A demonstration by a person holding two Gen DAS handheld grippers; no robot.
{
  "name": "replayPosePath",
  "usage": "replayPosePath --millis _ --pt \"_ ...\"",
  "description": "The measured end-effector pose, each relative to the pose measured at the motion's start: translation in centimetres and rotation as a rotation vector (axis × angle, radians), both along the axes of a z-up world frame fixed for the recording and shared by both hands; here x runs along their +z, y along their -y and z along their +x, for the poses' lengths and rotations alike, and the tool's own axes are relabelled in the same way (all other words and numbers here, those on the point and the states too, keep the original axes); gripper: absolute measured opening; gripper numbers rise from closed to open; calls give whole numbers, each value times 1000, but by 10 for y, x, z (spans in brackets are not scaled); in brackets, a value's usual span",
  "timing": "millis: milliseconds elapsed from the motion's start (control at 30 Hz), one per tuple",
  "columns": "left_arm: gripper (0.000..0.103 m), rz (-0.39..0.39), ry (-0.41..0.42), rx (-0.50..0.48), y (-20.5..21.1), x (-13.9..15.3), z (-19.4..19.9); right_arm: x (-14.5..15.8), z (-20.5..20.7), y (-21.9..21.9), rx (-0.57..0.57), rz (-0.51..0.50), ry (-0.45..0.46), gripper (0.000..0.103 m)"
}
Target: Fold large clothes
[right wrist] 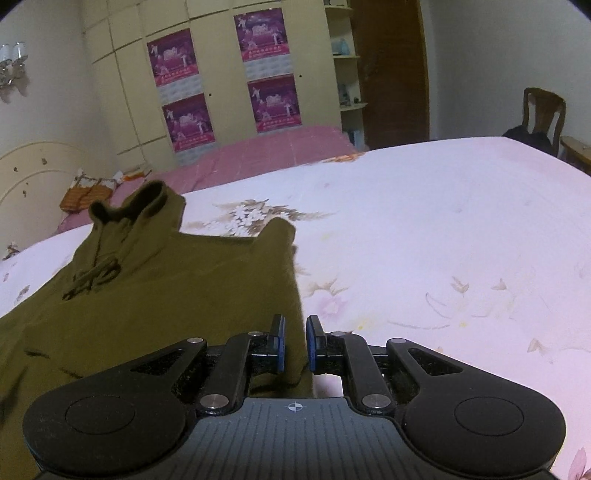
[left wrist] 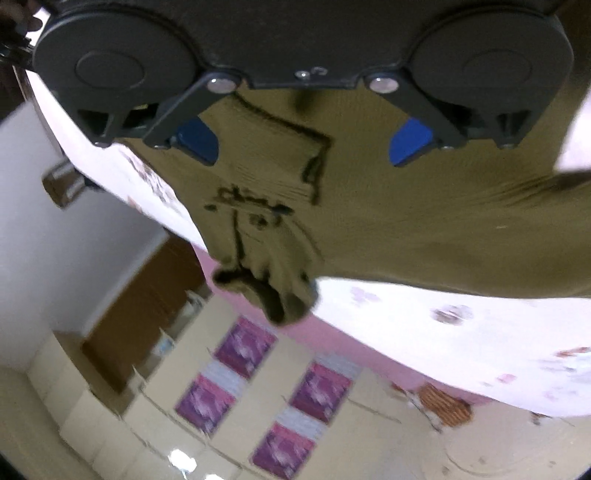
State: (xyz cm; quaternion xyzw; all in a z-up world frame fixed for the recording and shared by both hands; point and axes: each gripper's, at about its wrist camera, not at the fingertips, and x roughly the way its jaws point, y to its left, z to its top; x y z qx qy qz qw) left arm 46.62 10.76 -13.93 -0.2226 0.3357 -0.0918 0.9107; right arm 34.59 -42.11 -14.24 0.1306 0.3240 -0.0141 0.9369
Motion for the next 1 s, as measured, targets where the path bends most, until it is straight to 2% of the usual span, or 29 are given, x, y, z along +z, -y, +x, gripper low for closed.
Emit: replayPosePath --millis 33,133,167,200,233,300,400,500,667,700,733,767,833,867,900,967,1000 --pt "90 14 -27 -22 6 -2 12 1 1 0 -1 0 0 12" --pt "64 43 -115 -83 25 -10 41 2 4 -1 -2 -11 -1 11" --pt "45 62 -123 -100 31 -14 45 2 5 -2 -1 -14 -3 11" --pt "16 83 -115 -116 36 -16 47 1 5 -2 -2 -18 -5 11" --pt "7 85 -99 -125 37 -16 46 1 6 -2 -4 -23 -9 11" --pt "8 28 -12 -86 29 -7 30 0 6 1 -11 -26 -15 11" --pt "8 44 65 7 16 1 -5 2 0 7 -16 -25 21 10" --pt "8 65 0 4 12 -17 -16 0 4 8 -2 -18 23 1" --pt "8 62 -23 17 15 -31 -16 -7 17 -14 123 -36 26 1" --pt "8 66 -24 22 15 -32 -15 -13 22 -19 146 -66 5 1" --pt "8 76 -28 27 15 -33 -14 -25 32 -25 148 -127 -69 1" --pt "8 76 -33 29 16 -34 -12 -33 37 -26 136 -152 -100 0" --pt "9 75 -37 20 12 -31 -10 -28 42 -22 141 -140 -100 0" --pt "19 94 -38 17 11 -25 -9 -21 41 -19 135 -125 -81 0" --pt "32 121 -28 33 8 -19 -13 -13 38 -14 130 -107 -39 0" --pt "50 193 42 87 4 -2 -26 2 37 -10 125 -106 31 0" --pt "50 221 75 106 4 6 -29 6 41 -9 124 -108 48 0"
